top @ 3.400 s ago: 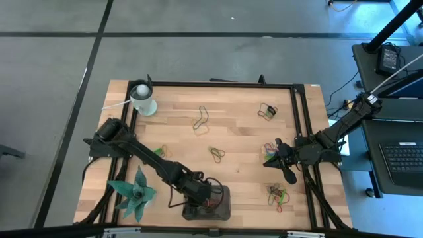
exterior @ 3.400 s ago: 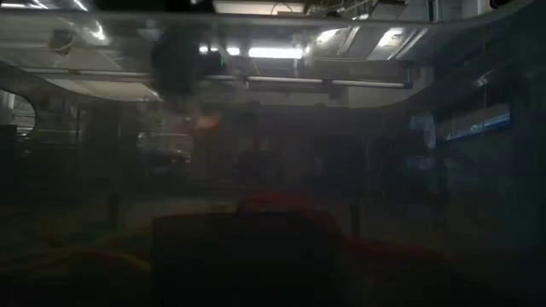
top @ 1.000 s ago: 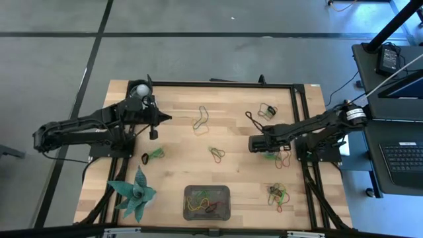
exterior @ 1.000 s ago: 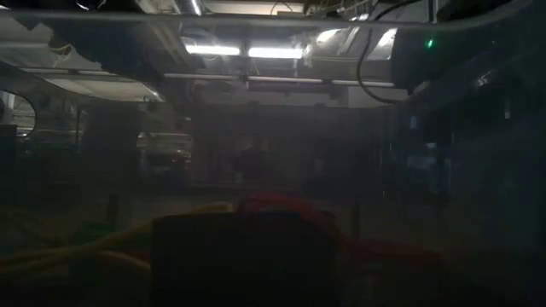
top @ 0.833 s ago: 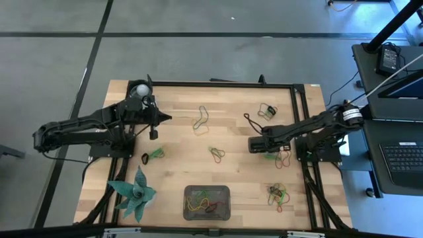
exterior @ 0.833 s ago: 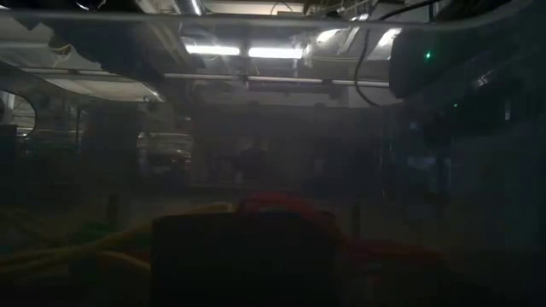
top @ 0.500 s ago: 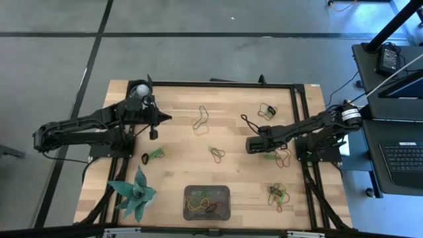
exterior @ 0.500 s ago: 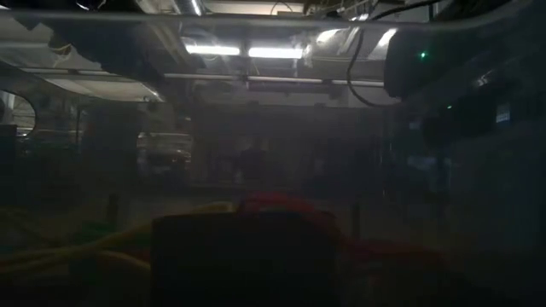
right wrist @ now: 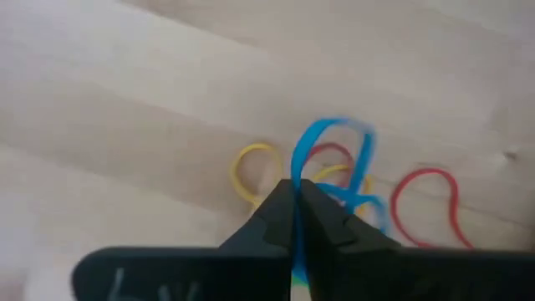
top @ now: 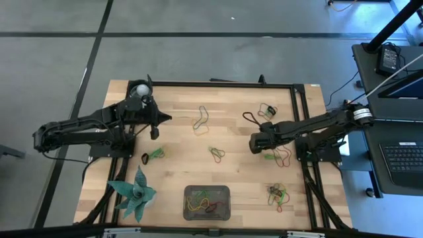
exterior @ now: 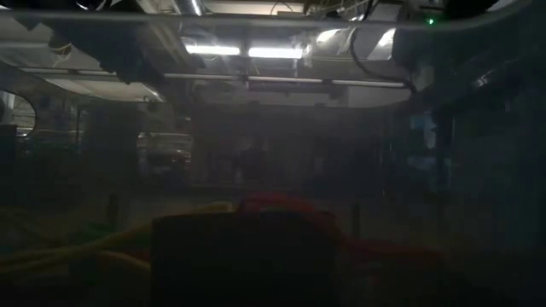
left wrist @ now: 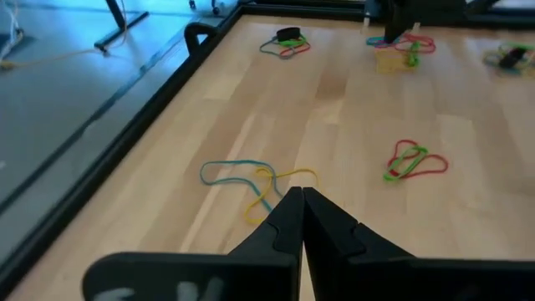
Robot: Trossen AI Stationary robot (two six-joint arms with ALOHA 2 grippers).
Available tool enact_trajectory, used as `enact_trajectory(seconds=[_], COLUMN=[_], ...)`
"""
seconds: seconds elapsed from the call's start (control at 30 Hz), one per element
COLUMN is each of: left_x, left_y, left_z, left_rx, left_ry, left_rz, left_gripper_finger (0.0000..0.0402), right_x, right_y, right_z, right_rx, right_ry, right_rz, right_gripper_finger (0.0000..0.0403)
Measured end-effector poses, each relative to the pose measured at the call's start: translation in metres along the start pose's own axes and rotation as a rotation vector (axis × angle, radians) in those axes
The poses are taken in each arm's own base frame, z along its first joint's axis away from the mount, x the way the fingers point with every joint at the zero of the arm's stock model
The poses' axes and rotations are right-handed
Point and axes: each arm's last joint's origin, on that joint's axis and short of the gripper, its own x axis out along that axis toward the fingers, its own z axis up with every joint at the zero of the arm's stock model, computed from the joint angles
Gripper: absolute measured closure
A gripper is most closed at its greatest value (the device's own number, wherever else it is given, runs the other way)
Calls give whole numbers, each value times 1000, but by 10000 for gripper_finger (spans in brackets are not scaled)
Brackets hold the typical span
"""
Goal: Pick and place rubber bands into bin
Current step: Put the blue rubber band into the black bin
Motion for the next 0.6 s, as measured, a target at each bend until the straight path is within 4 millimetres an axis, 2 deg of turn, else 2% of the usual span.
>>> enact_trajectory(seconds=[0.2,0.6], left_x=[0,0], left_y=[0,0], left_z=[0,0], left_rx=[-27,-27], left_ry=[0,0], left_rz=[0,0], left_gripper_finger=[398,398], right_x=[-2,10], right_y=[-3,5], right_z=[0,-1], right_rx=[-57,-85], right_ry=[-25,-20], right_rz=[4,-24], right_gripper_finger=[379,380])
